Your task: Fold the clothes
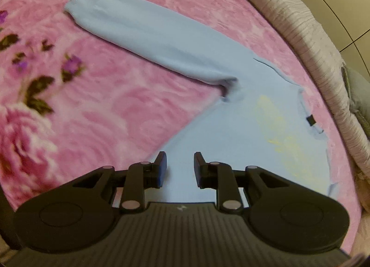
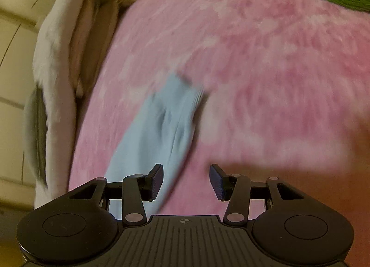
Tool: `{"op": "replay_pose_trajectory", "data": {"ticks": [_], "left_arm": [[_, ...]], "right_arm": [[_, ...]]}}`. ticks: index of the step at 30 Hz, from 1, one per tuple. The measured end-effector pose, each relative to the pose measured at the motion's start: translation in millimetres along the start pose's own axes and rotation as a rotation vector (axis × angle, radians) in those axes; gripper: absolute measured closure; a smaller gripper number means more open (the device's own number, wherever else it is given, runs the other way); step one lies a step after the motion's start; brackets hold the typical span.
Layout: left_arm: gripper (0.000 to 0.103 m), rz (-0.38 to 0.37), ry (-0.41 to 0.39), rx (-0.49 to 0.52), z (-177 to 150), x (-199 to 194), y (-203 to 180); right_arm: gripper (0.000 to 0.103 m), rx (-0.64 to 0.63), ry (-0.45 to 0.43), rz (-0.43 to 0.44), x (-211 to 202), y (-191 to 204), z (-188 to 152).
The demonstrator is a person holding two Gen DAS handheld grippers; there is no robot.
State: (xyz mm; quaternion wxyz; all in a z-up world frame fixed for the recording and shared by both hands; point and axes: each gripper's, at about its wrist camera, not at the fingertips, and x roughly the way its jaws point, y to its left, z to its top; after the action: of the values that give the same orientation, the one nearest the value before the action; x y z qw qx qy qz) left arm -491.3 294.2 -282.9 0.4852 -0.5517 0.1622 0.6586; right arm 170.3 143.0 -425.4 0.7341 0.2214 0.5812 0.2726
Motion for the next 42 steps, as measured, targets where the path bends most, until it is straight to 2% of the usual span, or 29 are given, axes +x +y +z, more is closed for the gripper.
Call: {"op": "replay_pose_trajectory", "data": {"ticks": [2, 6, 7, 8, 12, 18, 20, 22, 24, 27, 29, 30, 32, 33, 35, 38, 40, 42], "left_arm": [[0.083, -0.008, -0.003, -0.002, -4.9, 1.3, -12.5], [0.083, -0.006, 0.002, 0.013, -9.2, 2.0, -29.9], [0.083, -0.005, 0.005, 0.017, -10.0, 2.3, -34.1], [0.083, -0.006, 0.007, 0.023, -10.7, 2.0, -37.5], [0.083, -0.02, 0.007, 0.057, -12.4, -3.2, -45.2], [0.083, -0.001, 0.032, 0.048, -15.7, -2.2, -33.9], [0.083, 0.007, 0.041, 0.049, -15.4, -0.9, -29.1], [0.083, 0.023, 0.042, 0.072, -14.1, -1.4, -25.0], [0.083, 0.044, 0.05, 0.113, -11.5, -1.6, -21.7], [0.083, 0.078, 0.064, 0.23, -11.0, 1.2, -20.9], [0.083, 0.045, 0.111, 0.39, -15.2, 7.2, -24.3], [0.083, 0.025, 0.13, 0.459, -18.0, 11.0, -26.2], [0.083, 0.003, 0.136, 0.537, -25.1, 20.3, -29.4], [0.083, -0.004, 0.138, 0.576, -29.6, 25.5, -30.2], [0.082, -0.01, 0.149, 0.657, -39.8, 35.6, -31.0], [0.082, 0.028, 0.207, 0.811, -62.5, 47.6, -26.4], [0.081, 0.018, 0.203, 0.922, -78.4, 41.1, -15.6], [0.08, -0.003, 0.193, 1.002, -90.2, 31.2, -3.3]], "right_arm": [[0.055, -0.005, 0.004, -0.013, 14.2, -4.5, 19.0], [0.055, -0.095, 0.02, 0.028, 20.4, 1.4, 36.0], [0.062, -0.119, 0.024, 0.039, 21.7, 3.1, 40.0], [0.092, -0.143, 0.028, 0.05, 22.9, 4.8, 44.0], [0.093, -0.237, 0.045, 0.094, 27.9, 11.7, 59.8], [0.091, -0.24, 0.076, -0.064, 9.8, -19.9, 52.6], [0.085, -0.212, 0.058, -0.073, 8.5, -24.2, 47.7], [0.075, -0.14, 0.03, -0.09, 4.8, -19.8, 46.2], [0.07, -0.253, 0.019, -0.146, -11.9, -0.5, 26.9], [0.068, -0.459, 0.007, -0.233, -38.9, 30.3, -5.5], [0.068, -0.596, -0.002, -0.291, -56.9, 50.9, -27.1], [0.068, -0.666, 0.053, -0.26, -61.5, 59.1, -40.9], [0.068, -0.808, 0.226, -0.095, -85.3, 72.8, -99.4], [0.068, -0.867, 0.282, -0.029, -101.9, 75.0, -126.8], [0.069, -1.024, 0.348, 0.05, -122.7, 79.1, -196.4], [0.069, -1.224, 0.356, -0.02, -137.9, 58.4, -282.8], [0.068, -1.388, 0.353, -0.165, -138.0, 31.6, -317.7], [0.068, -1.54, 0.274, -0.189, -150.8, 17.3, -336.8]]}}
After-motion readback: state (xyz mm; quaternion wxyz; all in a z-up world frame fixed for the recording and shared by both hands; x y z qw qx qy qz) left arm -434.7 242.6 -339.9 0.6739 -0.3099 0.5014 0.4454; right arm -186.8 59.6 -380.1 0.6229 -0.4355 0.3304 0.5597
